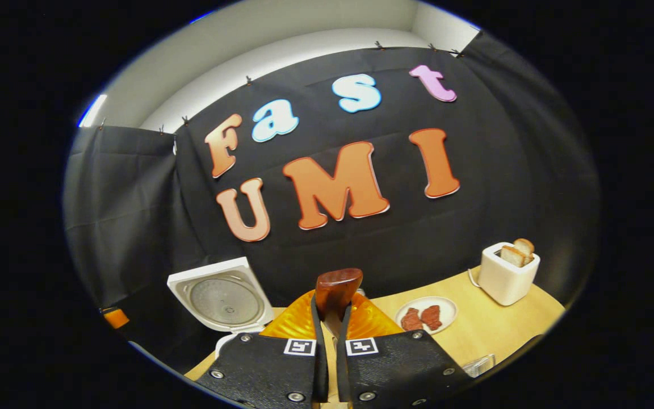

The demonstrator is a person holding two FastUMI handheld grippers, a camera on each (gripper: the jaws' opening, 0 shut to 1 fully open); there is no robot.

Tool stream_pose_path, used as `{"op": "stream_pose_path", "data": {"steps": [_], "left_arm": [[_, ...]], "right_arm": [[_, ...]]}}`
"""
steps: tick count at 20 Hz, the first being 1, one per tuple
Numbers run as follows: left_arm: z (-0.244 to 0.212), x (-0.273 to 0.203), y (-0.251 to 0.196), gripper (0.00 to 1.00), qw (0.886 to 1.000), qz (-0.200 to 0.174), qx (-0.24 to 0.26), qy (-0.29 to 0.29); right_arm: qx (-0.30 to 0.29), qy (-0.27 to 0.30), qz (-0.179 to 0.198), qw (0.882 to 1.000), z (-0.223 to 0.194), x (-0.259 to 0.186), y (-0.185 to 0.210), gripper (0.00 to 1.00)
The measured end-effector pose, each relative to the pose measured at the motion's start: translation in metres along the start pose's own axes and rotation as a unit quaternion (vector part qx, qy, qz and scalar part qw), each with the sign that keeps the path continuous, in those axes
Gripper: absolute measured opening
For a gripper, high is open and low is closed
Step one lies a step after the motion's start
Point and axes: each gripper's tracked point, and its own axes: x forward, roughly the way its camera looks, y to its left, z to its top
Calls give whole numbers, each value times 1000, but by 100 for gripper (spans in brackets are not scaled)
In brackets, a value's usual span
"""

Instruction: Close the left gripper, press the button to open the rice cooker; take a wooden spoon from the chopstick holder with the right hand, scoop a spoonful of rice and pour it into the rice cooker, then put the wooden spoon back into the chopstick holder.

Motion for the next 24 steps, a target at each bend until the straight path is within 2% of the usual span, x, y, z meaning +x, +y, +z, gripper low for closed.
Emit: {"op": "stream_pose_path", "data": {"steps": [1,2,9,15,21,24], "left_arm": [[2,2,-5,100,1000,-2,1,-1],[3,3,-10,100,1000,-3,4,-3],[15,9,-41,100,1000,1,6,-13],[19,6,-69,98,1000,7,17,-12],[17,4,-81,99,1000,22,20,-4],[17,1,-88,99,1000,17,17,-1]], "right_arm": [[2,0,-14,1000,1,-6,-20,10],[3,1,-28,1000,1,-12,-41,5],[19,27,-97,995,-27,-46,-153,5],[45,73,-130,988,-84,-57,-208,5],[88,119,-127,981,-139,-48,-227,5],[108,143,-124,976,-162,-44,-231,6]]}}
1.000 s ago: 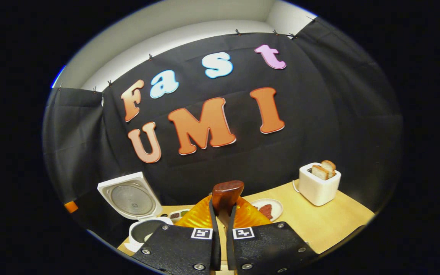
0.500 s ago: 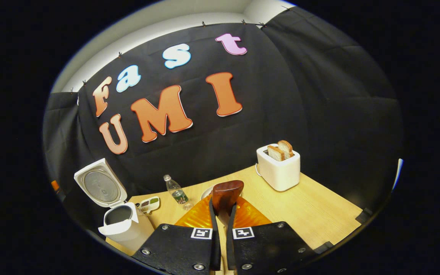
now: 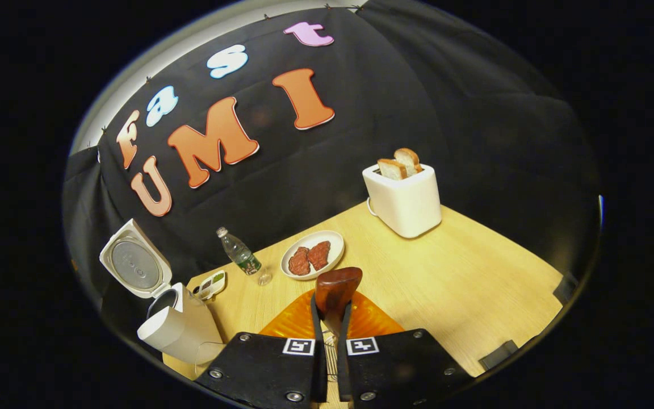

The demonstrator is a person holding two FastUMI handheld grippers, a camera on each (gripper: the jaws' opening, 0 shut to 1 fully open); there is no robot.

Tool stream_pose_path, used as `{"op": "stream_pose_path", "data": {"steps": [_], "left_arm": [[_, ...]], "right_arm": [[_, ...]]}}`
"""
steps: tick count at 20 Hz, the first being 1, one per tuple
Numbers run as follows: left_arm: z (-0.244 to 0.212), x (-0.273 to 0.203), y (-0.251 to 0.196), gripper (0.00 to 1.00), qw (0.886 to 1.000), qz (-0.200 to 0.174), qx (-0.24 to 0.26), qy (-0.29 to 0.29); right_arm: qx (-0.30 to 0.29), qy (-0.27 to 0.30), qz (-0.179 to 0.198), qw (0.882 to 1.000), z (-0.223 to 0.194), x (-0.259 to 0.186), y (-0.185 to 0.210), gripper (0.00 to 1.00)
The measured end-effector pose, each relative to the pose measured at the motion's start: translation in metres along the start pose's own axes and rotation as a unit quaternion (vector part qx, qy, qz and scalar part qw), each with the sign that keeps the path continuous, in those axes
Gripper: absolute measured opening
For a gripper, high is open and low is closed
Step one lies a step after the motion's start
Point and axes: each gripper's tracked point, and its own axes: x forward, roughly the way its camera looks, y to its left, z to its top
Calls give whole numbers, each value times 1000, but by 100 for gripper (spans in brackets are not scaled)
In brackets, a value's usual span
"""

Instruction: Close the left gripper, press the button to open the rice cooker; take a wooden spoon from the chopstick holder with the right hand, scoop a spoonful of rice and pour it into the rice cooker, then put the wooden spoon back into the chopstick holder.

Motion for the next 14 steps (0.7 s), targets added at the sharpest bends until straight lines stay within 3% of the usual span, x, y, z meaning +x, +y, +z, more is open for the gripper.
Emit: {"op": "stream_pose_path", "data": {"steps": [6,9,12,13,14], "left_arm": [[0,-7,3,100,1000,12,-4,4],[-4,-5,1,100,1000,12,-2,13],[0,2,-3,98,1000,9,2,11],[5,6,-4,98,1000,9,1,6],[11,12,0,99,1000,15,2,1]], "right_arm": [[53,15,2,998,-8,-2,-19,12],[78,32,-20,996,-10,-6,-37,25],[100,36,-38,994,-4,-16,-47,60],[95,34,-51,994,-1,-18,-52,89],[83,29,-63,994,3,-24,-56,95]]}}
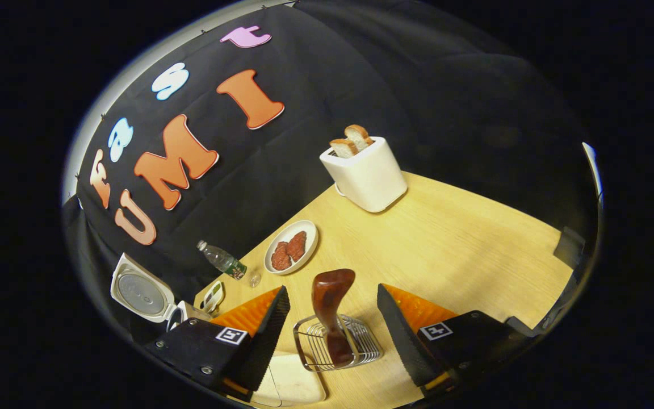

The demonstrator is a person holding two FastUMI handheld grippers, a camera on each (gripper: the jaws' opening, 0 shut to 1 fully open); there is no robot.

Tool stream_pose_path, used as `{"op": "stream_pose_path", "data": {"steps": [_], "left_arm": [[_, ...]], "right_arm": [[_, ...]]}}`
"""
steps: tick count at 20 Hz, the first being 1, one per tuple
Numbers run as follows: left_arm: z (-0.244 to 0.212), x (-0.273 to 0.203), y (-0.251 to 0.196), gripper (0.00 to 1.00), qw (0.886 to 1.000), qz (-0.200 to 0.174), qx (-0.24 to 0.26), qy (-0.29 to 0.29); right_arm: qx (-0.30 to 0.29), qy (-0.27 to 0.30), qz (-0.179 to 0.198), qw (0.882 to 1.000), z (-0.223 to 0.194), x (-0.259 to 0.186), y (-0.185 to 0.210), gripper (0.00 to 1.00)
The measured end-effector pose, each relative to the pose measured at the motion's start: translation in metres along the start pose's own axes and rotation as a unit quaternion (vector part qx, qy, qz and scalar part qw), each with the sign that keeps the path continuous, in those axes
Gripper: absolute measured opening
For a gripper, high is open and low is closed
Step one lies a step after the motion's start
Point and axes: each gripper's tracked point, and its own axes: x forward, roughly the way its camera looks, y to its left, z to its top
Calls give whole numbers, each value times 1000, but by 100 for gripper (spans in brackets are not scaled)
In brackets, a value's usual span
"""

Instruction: Close the left gripper, press the button to open the rice cooker; take a wooden spoon from the chopstick holder with the right hand, scoop a spoonful of rice and pour it into the rice cooker, then put the wooden spoon back into the chopstick holder.

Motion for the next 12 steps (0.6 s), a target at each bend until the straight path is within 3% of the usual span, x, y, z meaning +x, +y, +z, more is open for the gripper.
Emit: {"op": "stream_pose_path", "data": {"steps": [7,12], "left_arm": [[54,80,6,99,999,1,-33,-8],[73,152,12,99,998,-7,-55,3]], "right_arm": [[-104,-52,-9,993,41,-38,17,95],[-131,-67,-11,989,47,-51,27,94]]}}
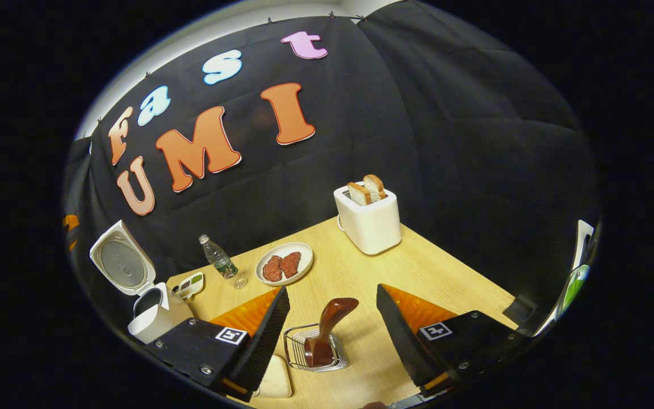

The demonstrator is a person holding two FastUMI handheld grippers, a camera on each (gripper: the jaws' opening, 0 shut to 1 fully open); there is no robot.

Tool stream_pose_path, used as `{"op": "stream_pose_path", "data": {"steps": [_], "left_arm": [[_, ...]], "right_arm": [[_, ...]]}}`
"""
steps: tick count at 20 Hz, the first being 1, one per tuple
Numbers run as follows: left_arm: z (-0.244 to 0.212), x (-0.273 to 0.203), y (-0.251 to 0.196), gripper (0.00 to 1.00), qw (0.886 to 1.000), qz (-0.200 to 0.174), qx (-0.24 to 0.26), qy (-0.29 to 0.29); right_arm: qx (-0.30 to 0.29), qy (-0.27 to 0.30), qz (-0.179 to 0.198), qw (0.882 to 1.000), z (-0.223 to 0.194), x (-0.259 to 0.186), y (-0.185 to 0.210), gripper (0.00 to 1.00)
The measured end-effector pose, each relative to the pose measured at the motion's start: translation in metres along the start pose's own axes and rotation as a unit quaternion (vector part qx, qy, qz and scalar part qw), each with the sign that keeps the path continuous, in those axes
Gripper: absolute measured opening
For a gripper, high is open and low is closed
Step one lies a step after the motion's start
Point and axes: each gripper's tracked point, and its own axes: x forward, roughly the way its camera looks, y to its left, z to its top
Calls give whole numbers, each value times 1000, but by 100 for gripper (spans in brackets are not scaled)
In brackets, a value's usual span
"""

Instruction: Close the left gripper, press the button to open the rice cooker; take a wooden spoon from the chopstick holder with the right hand, scoop a spoonful of rice and pour it into the rice cooker, then put the wooden spoon back into the chopstick holder.

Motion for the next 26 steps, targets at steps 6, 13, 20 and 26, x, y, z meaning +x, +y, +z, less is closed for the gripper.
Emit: {"op": "stream_pose_path", "data": {"steps": [6,13,20,26], "left_arm": [[4,96,3,100,999,-2,3,33],[-36,152,24,100,994,24,6,105],[-51,137,37,100,993,31,44,104],[-75,76,11,100,994,3,47,103]], "right_arm": [[-10,1,-21,1000,2,-4,-2,94],[0,-8,-53,999,8,-20,-15,95],[-16,-22,-48,998,21,-34,-7,94],[-74,-42,-22,996,47,-39,15,95]]}}
